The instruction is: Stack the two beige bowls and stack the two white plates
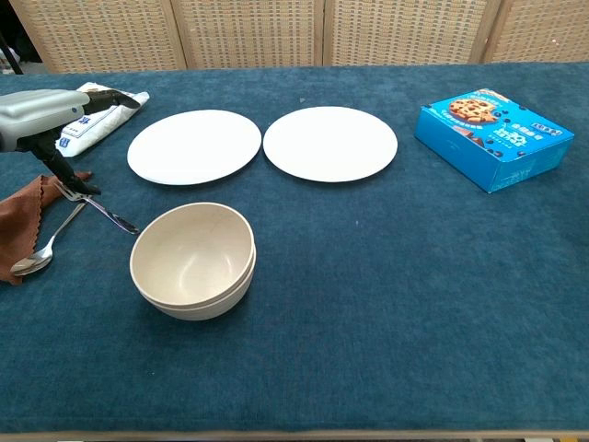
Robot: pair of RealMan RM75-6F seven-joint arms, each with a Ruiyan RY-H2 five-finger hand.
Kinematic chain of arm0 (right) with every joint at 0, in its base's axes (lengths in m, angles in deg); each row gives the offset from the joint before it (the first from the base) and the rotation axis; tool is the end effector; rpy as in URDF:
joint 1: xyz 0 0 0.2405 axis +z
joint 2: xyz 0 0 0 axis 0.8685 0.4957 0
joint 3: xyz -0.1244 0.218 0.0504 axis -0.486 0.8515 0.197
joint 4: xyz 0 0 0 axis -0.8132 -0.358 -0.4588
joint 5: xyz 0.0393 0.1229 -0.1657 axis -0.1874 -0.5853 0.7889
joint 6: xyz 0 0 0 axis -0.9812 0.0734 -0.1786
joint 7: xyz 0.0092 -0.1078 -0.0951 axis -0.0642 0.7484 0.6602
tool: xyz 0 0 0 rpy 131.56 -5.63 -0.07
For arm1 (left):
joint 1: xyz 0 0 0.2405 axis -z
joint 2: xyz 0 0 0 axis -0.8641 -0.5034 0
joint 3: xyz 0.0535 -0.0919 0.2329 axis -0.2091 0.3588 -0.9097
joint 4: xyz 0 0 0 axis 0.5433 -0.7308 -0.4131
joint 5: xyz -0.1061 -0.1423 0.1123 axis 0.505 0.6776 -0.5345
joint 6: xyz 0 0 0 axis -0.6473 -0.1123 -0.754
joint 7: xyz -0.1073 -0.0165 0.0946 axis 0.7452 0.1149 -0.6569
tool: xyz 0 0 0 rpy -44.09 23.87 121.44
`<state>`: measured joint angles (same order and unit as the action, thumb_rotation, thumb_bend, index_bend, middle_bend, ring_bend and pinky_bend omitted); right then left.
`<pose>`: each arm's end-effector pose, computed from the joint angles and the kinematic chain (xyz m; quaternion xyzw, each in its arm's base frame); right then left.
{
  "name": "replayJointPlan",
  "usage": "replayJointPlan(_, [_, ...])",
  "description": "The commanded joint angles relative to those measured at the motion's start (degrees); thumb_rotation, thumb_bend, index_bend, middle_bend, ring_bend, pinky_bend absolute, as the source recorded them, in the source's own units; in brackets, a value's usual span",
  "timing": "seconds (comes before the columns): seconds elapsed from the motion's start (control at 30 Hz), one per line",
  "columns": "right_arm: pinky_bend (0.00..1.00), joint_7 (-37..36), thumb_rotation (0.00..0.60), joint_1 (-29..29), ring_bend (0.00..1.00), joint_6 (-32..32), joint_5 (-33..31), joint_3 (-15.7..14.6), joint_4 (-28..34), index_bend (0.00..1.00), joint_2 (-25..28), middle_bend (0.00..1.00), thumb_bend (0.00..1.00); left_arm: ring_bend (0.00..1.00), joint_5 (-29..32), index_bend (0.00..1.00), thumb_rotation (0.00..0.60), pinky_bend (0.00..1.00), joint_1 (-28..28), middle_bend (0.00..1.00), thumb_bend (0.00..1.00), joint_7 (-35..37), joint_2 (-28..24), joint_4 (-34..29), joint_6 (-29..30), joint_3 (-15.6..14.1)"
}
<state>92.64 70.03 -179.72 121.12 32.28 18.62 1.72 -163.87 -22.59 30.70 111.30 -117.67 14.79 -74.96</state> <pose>-0.2476 -0.2029 0.1151 0.5583 -0.3266 0.5065 0.5702 -0.2396 0.3698 0.0202 -0.7289 -0.3778 -0.3393 0.4592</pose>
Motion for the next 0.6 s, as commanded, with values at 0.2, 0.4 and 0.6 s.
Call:
replayJointPlan(0.2, [0.0,-0.39,0.6,-0.17,0.0,0.94,0.08,0.53,-0.64,0.0,-0.41,0.0,0.0,0.0,1.42,0.17,0.6,0.0,2.46,0.0,0.09,0.6,4.69,5.69,-1.52,0.71])
replayJointPlan(0.4, [0.0,-0.49,0.6,-0.4,0.0,1.07,0.24,0.92,-0.72,0.0,-0.45,0.0,0.0,0.0,1.89,0.22,0.6,0.0,3.58,0.0,0.13,0.71,6.74,8.36,-2.26,0.87])
replayJointPlan(0.6, [0.0,-0.58,0.6,-0.59,0.0,1.08,0.44,1.37,-0.68,0.0,-0.41,0.0,0.0,0.0,1.92,0.28,0.6,0.0,5.0,0.0,0.2,0.96,10.32,12.42,-1.92,1.39])
